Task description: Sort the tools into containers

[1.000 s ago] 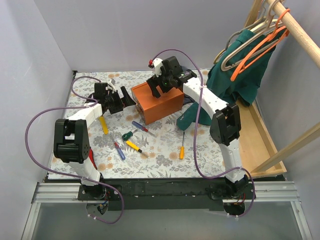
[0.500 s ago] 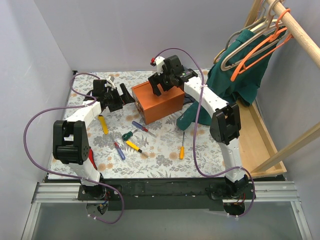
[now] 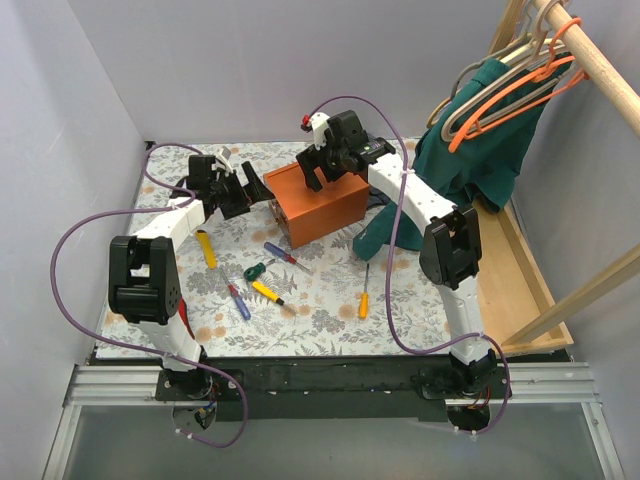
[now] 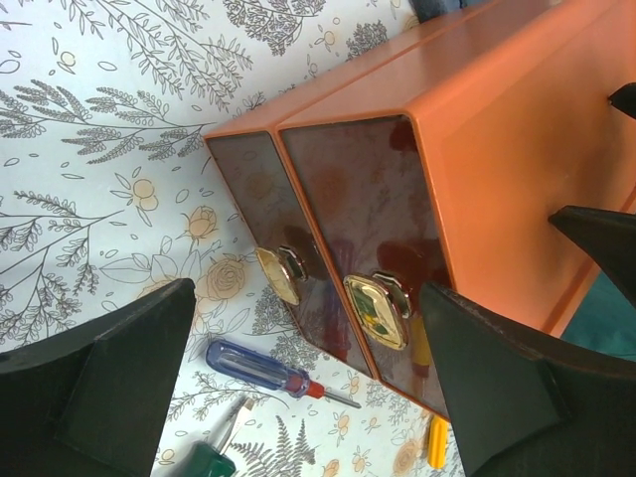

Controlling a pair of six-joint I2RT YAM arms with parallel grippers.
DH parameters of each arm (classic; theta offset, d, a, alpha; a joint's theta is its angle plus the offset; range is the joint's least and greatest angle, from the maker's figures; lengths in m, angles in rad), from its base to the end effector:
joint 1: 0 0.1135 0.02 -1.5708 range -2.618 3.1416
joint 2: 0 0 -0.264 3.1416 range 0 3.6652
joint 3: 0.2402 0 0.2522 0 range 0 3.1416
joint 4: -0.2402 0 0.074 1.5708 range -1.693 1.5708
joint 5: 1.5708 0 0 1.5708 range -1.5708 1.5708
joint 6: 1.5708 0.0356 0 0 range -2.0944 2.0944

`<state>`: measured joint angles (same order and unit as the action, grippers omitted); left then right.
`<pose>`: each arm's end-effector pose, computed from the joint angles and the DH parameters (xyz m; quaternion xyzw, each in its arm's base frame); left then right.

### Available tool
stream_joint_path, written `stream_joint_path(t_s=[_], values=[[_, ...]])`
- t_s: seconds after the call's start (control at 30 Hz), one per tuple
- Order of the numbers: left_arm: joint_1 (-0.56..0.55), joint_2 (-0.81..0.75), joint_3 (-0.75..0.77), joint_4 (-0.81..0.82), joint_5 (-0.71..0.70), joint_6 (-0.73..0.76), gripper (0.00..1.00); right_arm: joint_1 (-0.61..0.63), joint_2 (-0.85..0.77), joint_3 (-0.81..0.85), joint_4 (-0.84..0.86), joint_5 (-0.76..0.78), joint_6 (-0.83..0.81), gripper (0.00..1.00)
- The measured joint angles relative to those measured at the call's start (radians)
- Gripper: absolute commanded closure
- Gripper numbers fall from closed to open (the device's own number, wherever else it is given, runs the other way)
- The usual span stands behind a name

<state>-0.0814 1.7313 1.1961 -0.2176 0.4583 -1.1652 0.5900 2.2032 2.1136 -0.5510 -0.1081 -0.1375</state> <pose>0.3783 -0.0467 0.2284 -0.3835 0.8121 -0.3953 0.1928 0.4242 0.2887 0.2989 -0.3402 0.8255 0.1475 0.4256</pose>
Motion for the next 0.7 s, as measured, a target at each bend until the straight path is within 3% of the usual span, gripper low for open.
stream_joint_path(t_s=[0.4, 0.7], values=[[-0.009, -0.006, 0.0, -0.054, -0.085, 0.036, 0.03, -0.001, 0.009, 0.0, 0.028, 0.004, 0.004, 0.01], [0.042, -0.09, -0.009, -0.203, -0.182, 0.152, 0.03, -0.003, 0.01, 0.0, 0.031, 0.003, 0.004, 0.01]])
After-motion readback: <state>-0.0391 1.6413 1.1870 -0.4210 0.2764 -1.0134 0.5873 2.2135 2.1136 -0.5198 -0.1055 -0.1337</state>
